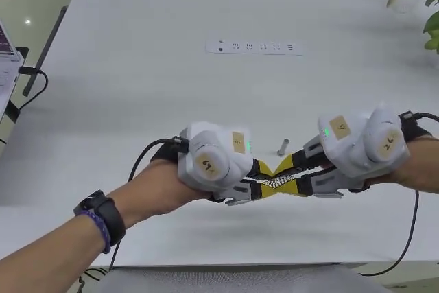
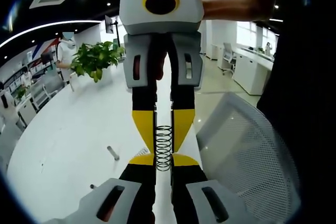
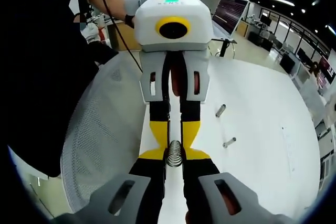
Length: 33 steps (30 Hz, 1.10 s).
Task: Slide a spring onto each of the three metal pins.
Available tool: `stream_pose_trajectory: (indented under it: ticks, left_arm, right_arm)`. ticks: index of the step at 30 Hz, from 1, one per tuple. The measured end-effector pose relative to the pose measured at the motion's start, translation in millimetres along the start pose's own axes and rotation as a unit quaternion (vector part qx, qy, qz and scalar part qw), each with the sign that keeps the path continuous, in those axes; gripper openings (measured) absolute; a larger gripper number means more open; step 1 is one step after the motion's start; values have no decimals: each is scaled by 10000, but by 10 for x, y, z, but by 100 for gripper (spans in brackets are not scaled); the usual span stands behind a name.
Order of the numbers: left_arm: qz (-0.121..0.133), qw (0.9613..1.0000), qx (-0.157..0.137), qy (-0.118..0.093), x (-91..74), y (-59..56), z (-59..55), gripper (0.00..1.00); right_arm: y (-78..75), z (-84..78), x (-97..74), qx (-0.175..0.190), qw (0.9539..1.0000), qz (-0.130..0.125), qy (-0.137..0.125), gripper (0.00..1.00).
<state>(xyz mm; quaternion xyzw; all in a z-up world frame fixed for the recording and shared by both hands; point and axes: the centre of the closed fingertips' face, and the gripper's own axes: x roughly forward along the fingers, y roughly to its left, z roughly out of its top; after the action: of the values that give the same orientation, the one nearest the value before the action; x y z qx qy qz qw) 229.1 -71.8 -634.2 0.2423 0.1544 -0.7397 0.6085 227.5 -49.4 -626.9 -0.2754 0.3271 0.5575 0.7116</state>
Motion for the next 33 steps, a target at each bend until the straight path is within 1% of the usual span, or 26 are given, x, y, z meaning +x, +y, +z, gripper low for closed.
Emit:
stream_pose_trajectory:
  ticks: [7,13,15,23,28,33]
  left_arm:
    - [-10,10000,-6,-20,9,-3,3,2]
    - [-12,10000,-30,-15,38,-9,-24,3]
    - [-16,10000,-50,27,41,-16,-46,4]
    - [11,9999,-153,66,13,-12,-90,13]
    - [41,9997,-243,67,-15,-5,-127,15]
    - [139,9992,-377,86,-58,15,-208,18]
  right_arm:
    - [-1,-15,-3,-48,10000,5,12,8]
    - [11,-38,15,-77,9999,27,89,8]
    - [12,-47,20,-72,9999,33,99,8]
    - [-12,-69,6,-29,9999,5,117,8]
    - [-33,-98,1,-10,9999,-22,160,8]
    - [-44,-135,4,1,9998,-40,211,8]
